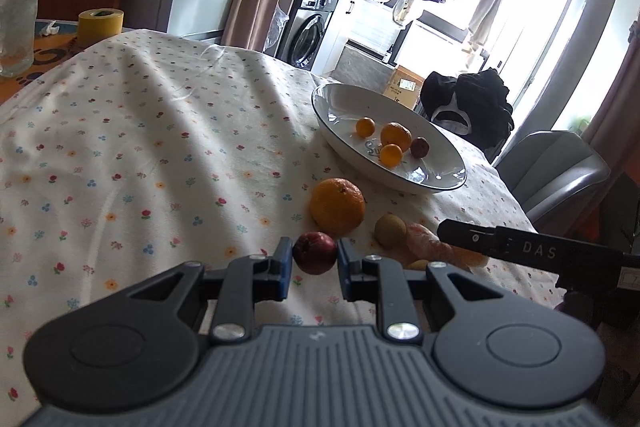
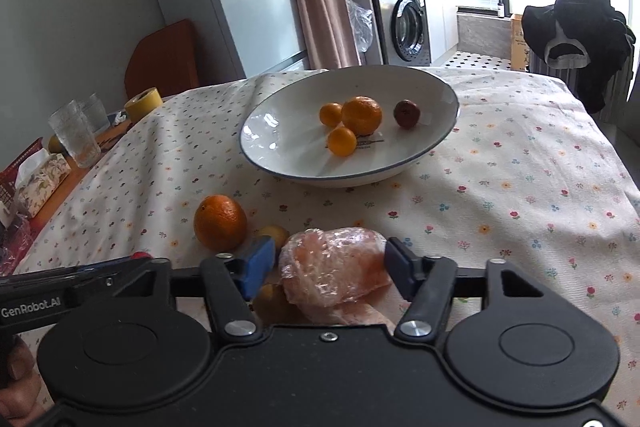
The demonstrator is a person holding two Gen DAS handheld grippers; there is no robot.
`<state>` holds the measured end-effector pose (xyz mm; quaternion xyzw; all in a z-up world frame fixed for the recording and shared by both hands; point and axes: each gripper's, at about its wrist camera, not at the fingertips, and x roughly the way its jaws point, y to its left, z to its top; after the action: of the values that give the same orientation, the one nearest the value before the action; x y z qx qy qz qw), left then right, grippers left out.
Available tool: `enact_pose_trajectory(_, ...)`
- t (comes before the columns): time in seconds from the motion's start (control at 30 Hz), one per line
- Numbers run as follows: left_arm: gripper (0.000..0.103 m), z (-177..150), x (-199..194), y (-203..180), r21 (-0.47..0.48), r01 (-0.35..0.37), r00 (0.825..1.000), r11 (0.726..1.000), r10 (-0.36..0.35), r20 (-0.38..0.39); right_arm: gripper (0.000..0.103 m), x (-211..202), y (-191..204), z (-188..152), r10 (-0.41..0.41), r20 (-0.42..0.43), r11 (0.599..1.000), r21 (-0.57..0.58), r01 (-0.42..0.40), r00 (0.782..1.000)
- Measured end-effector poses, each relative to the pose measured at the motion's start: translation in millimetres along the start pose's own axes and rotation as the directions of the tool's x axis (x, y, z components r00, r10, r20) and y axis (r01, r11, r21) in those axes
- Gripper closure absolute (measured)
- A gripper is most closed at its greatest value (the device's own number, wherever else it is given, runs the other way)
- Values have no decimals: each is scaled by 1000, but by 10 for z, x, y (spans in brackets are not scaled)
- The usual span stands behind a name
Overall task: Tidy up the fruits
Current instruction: 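Close the right tool on the plastic-wrapped orange item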
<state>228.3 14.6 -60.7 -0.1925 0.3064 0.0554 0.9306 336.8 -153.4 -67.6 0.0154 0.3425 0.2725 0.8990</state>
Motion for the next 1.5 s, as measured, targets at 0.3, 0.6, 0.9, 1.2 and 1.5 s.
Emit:
enact_pose_trajectory(0.3,81,-14,-4,-72,6,9,1000,1000,-9,0,74,-198,-213,22,33,44,997,72,-36,998)
enact_pose_trajectory(0.6,81,-31,12,-92,1,4,1000,1000,-4,-5,83,-351,-453,42,-53,88,994,103,44,995)
enact_pose_trajectory(0.9,81,-35,14,-77,-4,-3,1000,1000,3,-3,87,-278,-515,-9,-63,63,992,110,56,996)
enact_pose_trajectory(1.2,81,-39,-56,-11,-19,5,1000,1000,-5,7,103,-342,-423,11,-37,72,996,85,31,997)
enact_pose_trajectory(1.5,81,-28,-79,101,-36,-7,1000,999,8,10,64,-220,-368,-26,-95,32,994,65,93,995)
